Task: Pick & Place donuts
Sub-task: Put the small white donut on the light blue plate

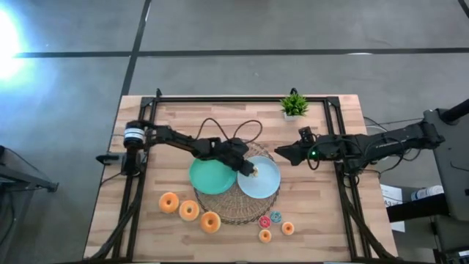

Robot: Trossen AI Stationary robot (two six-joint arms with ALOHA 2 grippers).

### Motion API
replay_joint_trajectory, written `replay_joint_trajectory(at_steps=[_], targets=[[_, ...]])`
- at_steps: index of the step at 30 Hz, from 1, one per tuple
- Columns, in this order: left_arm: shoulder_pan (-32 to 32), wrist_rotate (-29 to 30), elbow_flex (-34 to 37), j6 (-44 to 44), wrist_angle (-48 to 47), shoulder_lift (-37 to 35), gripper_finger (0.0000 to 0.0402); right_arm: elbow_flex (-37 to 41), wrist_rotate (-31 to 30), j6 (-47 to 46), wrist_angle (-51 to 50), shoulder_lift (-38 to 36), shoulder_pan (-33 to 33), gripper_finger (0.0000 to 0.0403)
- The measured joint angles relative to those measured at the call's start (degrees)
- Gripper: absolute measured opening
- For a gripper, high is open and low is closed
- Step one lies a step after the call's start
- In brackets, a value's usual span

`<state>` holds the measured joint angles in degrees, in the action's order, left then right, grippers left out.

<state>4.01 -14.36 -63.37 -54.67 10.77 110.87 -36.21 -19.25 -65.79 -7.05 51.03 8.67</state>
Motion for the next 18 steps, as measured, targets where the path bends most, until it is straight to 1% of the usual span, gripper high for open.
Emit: replay_joint_trajectory(at_steps=[3,6,11,15,18], targets=[[-0.02,0.1,-3.06,1.78,-5.61,0.33,0.0038,0.0,0.02,0.02,0.04,-0.1,0.0,0.0196],[-0.11,1.53,-5.61,4.56,-10.66,0.29,0.0053,0.0,0.02,0.24,0.11,-0.24,0.0,0.0196],[-0.22,7.35,-7.71,8.04,-16.92,-0.56,0.0085,0.0,0.04,0.98,0.07,-0.24,0.0,0.0196],[-0.13,8.54,-7.75,8.6,-18.39,-0.32,0.011,0.0,0.15,1.26,0.06,-0.24,0.0,0.0196],[-0.44,10.79,-7.72,8.88,-19.89,-0.32,0.0117,0.0,0.17,1.28,0.05,-0.24,0.0,0.0196]])
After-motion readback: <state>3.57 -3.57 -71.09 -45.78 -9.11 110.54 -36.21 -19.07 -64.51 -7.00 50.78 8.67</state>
